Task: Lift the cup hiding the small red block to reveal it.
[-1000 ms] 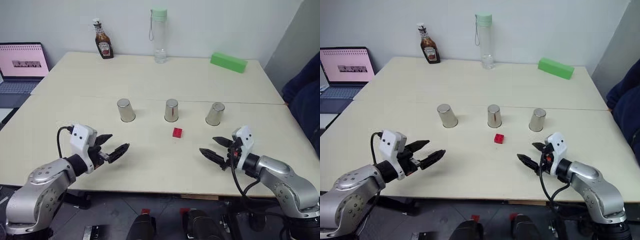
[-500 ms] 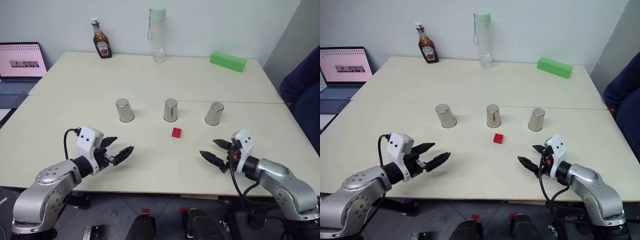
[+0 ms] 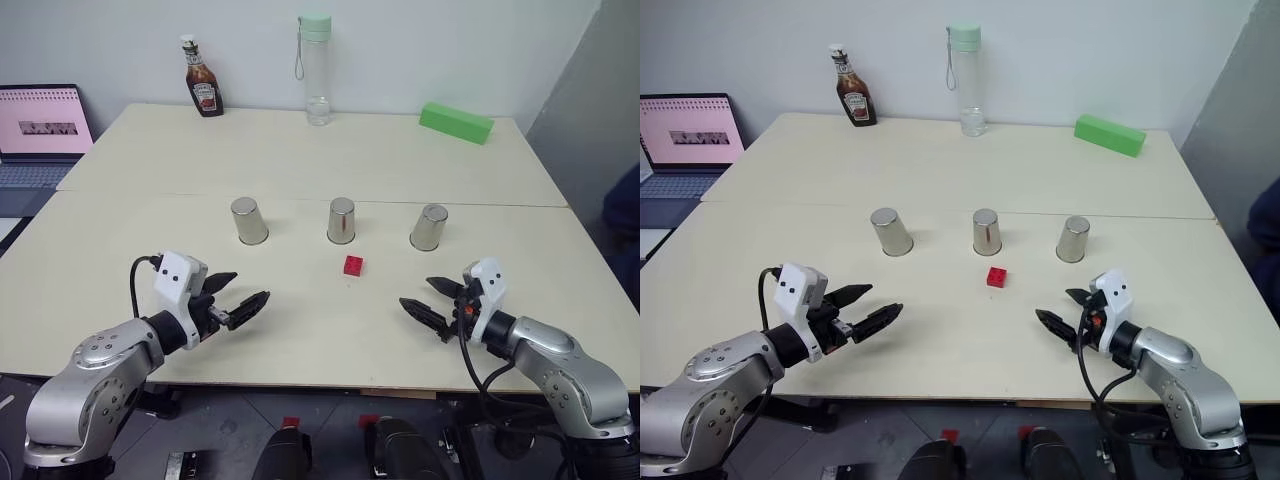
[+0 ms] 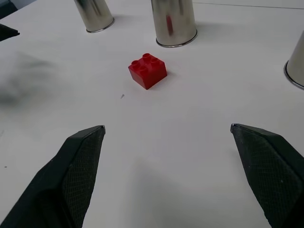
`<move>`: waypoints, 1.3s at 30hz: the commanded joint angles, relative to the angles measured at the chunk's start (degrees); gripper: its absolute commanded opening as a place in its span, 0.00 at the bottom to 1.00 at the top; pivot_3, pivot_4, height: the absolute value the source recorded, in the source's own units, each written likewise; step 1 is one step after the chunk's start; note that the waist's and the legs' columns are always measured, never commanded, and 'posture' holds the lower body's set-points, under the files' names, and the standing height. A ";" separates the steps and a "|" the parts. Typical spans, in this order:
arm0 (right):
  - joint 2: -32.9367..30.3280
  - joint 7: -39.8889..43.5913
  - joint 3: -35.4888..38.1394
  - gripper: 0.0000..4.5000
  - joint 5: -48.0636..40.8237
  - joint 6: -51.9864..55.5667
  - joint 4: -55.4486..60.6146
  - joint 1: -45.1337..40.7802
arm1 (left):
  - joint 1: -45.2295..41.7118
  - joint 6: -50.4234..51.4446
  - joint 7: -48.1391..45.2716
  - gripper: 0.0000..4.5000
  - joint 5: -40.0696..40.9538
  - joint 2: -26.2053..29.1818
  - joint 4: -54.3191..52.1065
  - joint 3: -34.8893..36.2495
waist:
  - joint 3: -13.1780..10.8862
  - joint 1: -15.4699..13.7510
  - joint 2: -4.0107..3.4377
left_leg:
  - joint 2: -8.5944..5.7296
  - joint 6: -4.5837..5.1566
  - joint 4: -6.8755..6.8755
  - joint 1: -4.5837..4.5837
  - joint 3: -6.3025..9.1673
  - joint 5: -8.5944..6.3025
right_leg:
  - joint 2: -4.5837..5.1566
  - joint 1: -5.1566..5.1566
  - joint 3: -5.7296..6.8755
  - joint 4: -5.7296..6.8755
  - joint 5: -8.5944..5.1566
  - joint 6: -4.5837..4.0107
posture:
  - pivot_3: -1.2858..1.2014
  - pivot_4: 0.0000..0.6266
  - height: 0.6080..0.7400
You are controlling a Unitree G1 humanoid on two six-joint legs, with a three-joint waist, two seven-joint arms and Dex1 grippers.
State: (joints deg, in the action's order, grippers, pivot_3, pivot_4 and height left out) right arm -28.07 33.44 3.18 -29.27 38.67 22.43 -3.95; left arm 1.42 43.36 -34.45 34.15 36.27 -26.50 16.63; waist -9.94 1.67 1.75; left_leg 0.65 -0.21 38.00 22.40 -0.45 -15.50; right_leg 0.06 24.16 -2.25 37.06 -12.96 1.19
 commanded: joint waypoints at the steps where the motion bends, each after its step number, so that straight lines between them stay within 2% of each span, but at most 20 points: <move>1: 0.22 -1.12 1.13 1.00 -0.04 -0.86 1.57 -1.90 | -0.98 -0.78 0.11 1.00 0.55 0.14 -1.77 -0.20 | 0.00 0.01 0.00 | 0.00 0.00 0.00 0.00 0.00 0.00 | 0.00 0.00 0.00 0.00 0.00 0.00 | 0.52 0.24 1.00; 16: 0.44 -2.44 0.90 1.00 0.11 -0.57 3.76 -1.06 | -2.12 -1.50 -1.62 1.00 -0.01 1.16 -0.37 -0.99 | 0.00 0.00 0.00 | 0.01 0.00 0.00 0.00 0.01 0.00 | -0.01 0.00 0.01 0.01 0.00 0.00 | 0.52 0.24 1.00; 31: 0.66 -3.74 2.52 1.00 -2.37 1.73 5.69 0.18 | 0.38 -1.70 -1.39 1.00 -0.41 1.29 -1.67 -0.61 | 0.00 0.00 0.00 | 0.00 0.00 0.01 -0.01 -0.01 0.00 | -0.01 -0.01 -0.02 0.01 0.00 0.00 | 0.52 0.24 1.00; 39: 0.76 -3.72 2.33 1.00 -1.75 1.41 4.63 -0.86 | -1.62 -1.55 -1.56 1.00 -0.05 1.34 0.04 -0.05 | 0.00 0.01 0.00 | 0.00 0.00 0.03 -0.02 -0.01 0.00 | -0.02 -0.02 -0.01 0.02 0.00 0.00 | 0.52 0.24 1.00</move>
State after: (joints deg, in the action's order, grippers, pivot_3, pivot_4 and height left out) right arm -27.00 29.75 4.48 -30.43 40.61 25.50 -4.95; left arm -0.13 43.06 -35.65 33.97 36.81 -26.10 15.56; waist -9.93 1.68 1.75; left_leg 0.65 -0.21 38.03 22.38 -0.46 -15.50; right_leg 0.05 24.14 -2.27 37.08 -12.96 1.20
